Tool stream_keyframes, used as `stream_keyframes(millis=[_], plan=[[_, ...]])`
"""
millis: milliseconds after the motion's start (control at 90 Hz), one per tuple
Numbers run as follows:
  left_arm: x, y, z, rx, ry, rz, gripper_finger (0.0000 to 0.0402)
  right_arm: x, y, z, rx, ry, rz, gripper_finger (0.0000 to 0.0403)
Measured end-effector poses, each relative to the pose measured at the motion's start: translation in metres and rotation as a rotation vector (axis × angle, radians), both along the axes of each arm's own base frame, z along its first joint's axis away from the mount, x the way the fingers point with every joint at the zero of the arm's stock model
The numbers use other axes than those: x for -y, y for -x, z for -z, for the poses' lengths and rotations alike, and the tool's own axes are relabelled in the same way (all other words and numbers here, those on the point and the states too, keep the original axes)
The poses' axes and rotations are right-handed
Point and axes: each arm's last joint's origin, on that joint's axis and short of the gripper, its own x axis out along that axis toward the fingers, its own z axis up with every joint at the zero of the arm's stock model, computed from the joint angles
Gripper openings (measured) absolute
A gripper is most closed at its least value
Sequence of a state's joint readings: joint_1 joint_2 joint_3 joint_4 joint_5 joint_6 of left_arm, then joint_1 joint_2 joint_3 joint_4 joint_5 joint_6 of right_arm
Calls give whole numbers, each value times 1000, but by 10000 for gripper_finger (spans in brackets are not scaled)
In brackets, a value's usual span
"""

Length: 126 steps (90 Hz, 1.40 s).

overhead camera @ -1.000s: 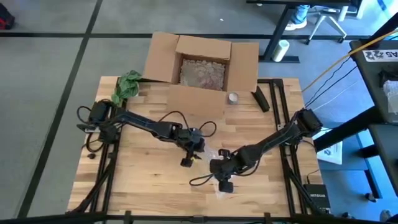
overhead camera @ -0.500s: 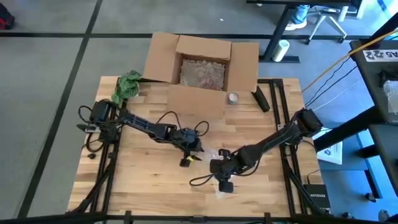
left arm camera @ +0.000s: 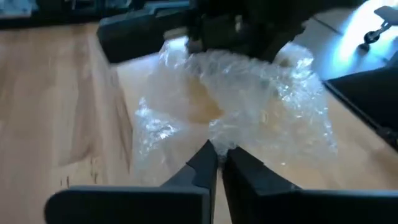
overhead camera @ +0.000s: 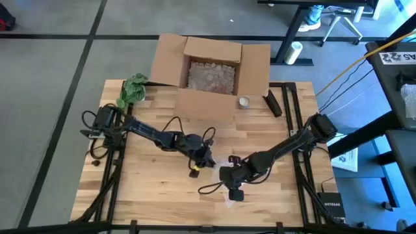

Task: Wrap mug
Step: Wrap the yellow mug with the bubble wrap

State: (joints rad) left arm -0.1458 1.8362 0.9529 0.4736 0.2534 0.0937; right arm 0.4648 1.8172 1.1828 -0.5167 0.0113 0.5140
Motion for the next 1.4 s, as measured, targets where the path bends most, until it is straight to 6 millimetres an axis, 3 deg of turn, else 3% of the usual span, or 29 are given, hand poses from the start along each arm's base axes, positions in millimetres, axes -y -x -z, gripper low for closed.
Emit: stream_keyframes(millis=[456, 767, 1000, 1400], plan=[[24, -10, -27, 143, -16, 157, 0, 0, -1, 0, 14, 7, -11, 0], [29, -11, -24, 143, -10, 206, 0, -2, -5, -6, 29, 15, -21, 0], [34, -18, -11, 101, 34, 251, 0, -4, -13, -27, 69, 64, -67, 0], [37, -19, -12, 108, 26, 262, 0, -3, -13, -62, -7, 142, -61, 0]])
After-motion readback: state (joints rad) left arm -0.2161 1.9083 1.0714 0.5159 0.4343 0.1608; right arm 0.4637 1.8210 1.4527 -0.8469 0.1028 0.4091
